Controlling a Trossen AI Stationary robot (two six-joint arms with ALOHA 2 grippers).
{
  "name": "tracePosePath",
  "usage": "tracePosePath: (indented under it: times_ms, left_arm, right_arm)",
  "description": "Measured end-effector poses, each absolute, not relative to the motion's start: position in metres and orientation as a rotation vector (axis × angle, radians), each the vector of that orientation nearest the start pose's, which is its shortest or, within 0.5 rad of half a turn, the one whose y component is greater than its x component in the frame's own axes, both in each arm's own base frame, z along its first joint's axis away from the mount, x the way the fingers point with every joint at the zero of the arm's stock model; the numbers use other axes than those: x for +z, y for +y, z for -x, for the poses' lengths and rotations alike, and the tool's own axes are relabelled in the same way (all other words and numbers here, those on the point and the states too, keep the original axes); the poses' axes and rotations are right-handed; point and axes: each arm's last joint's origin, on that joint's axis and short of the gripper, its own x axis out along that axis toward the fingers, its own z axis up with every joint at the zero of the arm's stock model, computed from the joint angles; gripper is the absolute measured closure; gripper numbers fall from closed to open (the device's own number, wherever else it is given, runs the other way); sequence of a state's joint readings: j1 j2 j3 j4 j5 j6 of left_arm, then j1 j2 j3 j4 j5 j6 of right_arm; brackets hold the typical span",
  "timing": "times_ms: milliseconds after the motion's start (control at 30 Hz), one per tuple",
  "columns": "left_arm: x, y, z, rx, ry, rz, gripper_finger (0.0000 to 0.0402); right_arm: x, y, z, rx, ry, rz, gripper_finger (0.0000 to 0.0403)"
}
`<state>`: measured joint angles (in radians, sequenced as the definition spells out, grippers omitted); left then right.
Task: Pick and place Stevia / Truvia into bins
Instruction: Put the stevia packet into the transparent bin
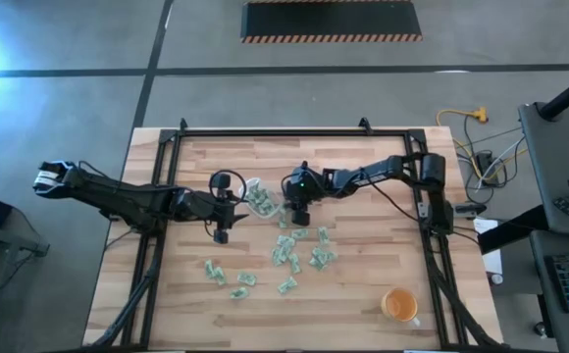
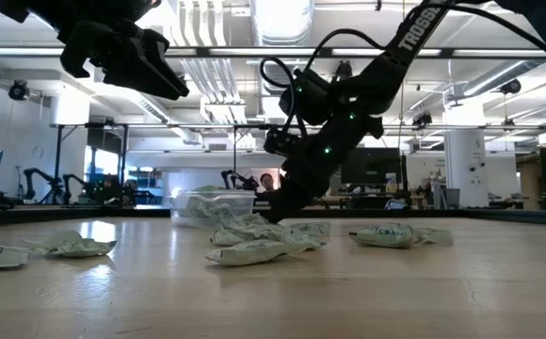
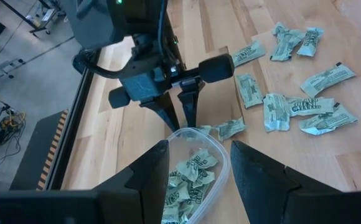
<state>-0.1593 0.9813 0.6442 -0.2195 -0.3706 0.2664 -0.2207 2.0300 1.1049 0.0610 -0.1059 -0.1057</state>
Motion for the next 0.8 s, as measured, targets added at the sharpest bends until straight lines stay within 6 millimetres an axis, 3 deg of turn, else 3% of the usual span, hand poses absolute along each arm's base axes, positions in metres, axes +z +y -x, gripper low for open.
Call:
tracePosePath:
  times_ms: [200, 467, 600, 800]
  left_arm:
    - [0.247, -0.022, -0.203, 0.133, 0.568, -0.406, 0.0246]
    - [0.245, -0.022, -0.203, 0.132, 0.575, -0.407, 0.0246]
    - [0.245, -0.022, -0.203, 0.132, 0.575, -0.408, 0.0246]
    - [0.245, -0.022, -0.203, 0.132, 0.574, -0.408, 0.0246]
  right_arm:
    - [0.105, -0.082, -0.381, -0.053, 0.925, -0.050, 0.0322]
    - [0.110, -0.078, -0.377, -0.026, 0.961, -0.011, 0.0391]
    - [0.121, -0.074, -0.372, -0.063, 0.979, 0.028, 0.0394]
    - [0.156, -0.067, -0.369, -0.248, 0.911, 0.153, 0.0394]
